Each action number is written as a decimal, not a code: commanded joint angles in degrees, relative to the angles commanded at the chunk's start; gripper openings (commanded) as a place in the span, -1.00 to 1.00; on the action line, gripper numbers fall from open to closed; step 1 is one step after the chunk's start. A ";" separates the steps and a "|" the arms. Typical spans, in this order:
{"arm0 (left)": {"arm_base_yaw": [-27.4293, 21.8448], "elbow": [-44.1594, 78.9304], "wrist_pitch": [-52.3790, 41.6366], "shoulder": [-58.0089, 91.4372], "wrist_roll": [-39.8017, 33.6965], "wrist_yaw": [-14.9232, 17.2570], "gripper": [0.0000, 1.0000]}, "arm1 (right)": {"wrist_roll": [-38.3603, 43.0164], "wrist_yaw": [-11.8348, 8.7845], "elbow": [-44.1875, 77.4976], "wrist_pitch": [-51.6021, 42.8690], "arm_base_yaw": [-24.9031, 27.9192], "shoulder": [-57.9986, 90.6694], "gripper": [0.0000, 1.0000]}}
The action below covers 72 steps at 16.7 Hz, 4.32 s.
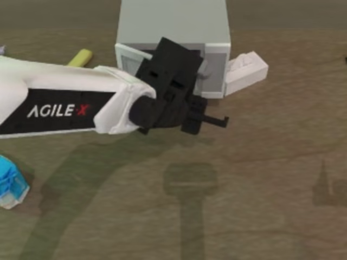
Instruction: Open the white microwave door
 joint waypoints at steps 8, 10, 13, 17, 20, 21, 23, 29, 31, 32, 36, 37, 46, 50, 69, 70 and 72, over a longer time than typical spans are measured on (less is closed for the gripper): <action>0.52 -1.63 0.85 -1.28 1.95 1.74 -1.00 | 0.00 0.00 0.00 0.00 0.00 0.00 1.00; 0.70 -2.03 0.93 -1.41 2.36 1.97 -1.00 | 0.00 0.00 0.00 0.00 0.00 0.00 1.00; 0.70 -2.03 0.93 -1.41 2.36 1.97 -1.00 | 0.00 0.00 0.00 0.00 0.00 0.00 1.00; 0.70 -2.03 0.93 -1.41 2.36 1.97 -1.00 | 0.00 0.00 0.00 0.00 0.00 0.00 1.00; 0.70 -2.03 0.93 -1.41 2.36 1.97 -1.00 | 0.00 0.00 0.00 0.00 0.00 0.00 1.00; 0.70 -2.03 0.93 -1.41 2.36 1.97 -1.00 | 0.00 0.00 0.00 0.00 0.00 0.00 1.00; 0.70 -2.03 0.93 -1.41 2.36 1.97 -1.00 | 0.00 0.00 0.00 0.00 0.00 0.00 1.00; 0.70 -2.03 0.93 -1.41 2.36 1.97 -1.00 | 0.00 0.00 0.00 0.00 0.00 0.00 1.00; 0.70 -2.03 0.93 -1.41 2.36 1.97 -1.00 | 0.00 0.00 0.00 0.00 0.00 0.00 1.00; 0.70 -2.03 0.93 -1.41 2.36 1.97 -1.00 | 0.00 0.00 0.00 0.00 0.00 0.00 1.00; 0.53 -2.39 1.03 -1.62 2.69 2.81 -1.00 | 0.00 0.00 0.00 0.00 0.00 0.00 1.00; 0.75 -2.75 1.23 -1.96 3.20 3.11 -1.00 | 0.00 0.00 0.00 0.00 0.00 0.00 1.00; 1.50 -4.03 1.75 -2.82 4.88 4.11 -1.00 | 0.00 0.00 0.00 0.00 0.00 0.00 1.00; 1.50 -4.03 1.75 -2.82 4.88 4.11 -1.00 | 0.00 0.00 0.00 0.00 0.00 0.00 1.00; 1.62 -4.75 1.99 -3.39 5.81 5.32 -1.00 | 0.00 0.00 0.00 0.00 0.00 0.00 1.00; 1.89 -5.03 2.21 -3.75 6.28 5.66 -1.00 | 0.00 0.00 0.00 0.00 0.00 0.00 1.00; 2.39 -5.87 2.42 -4.21 7.45 6.35 -1.00 | 0.00 0.00 0.00 0.00 0.00 0.00 1.00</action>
